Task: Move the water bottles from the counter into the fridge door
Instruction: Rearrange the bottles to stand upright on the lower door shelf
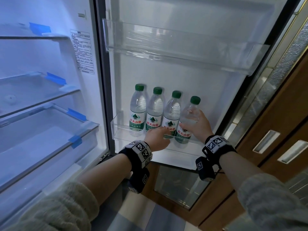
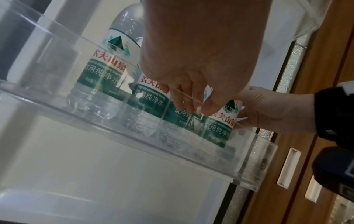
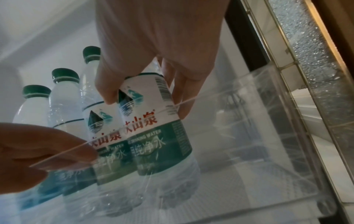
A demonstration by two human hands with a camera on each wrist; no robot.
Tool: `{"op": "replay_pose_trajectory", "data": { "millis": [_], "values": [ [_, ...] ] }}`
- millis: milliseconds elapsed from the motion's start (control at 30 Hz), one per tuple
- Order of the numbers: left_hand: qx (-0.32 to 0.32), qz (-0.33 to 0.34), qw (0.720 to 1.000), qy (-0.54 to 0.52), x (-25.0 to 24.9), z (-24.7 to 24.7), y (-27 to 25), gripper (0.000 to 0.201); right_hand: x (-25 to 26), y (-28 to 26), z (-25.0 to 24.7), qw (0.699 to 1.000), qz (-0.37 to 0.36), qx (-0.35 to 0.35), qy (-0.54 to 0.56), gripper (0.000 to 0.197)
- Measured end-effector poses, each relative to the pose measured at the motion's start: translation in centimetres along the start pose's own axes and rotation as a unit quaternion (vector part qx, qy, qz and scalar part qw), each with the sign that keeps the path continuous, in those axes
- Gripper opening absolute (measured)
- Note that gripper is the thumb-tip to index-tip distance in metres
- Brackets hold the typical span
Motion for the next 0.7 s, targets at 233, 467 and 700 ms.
{"op": "replay_pose_trajectory", "data": {
  "millis": [233, 467, 700],
  "values": [
    [-0.027, 0.033, 0.999, 0.024, 0.0, 0.5, -0.3, 0.037, -0.1, 0.5, 0.6, 0.998, 0.034, 0.033, -0.029, 0.036],
    [-0.018, 0.043, 0.999, 0.006, 0.0, 0.4, -0.6, 0.037, -2.0, -0.1, 1.1, 0.986, 0.077, 0.067, -0.129, 0.042],
    [-0.012, 0.037, 0.999, 0.009, 0.0, 0.4, -0.4, 0.033, -1.8, -0.6, 0.4, 0.99, 0.085, 0.028, -0.113, 0.068]
  ]
}}
Point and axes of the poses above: each hand's wrist, its own y-axis towards the middle knuckle, its own z-axis out of the palm, x = y × z, the point moved 10 cm from there along y, towards the middle knuckle, and after that the axes turned 6 degrees about -z, right-handed, at the moved point
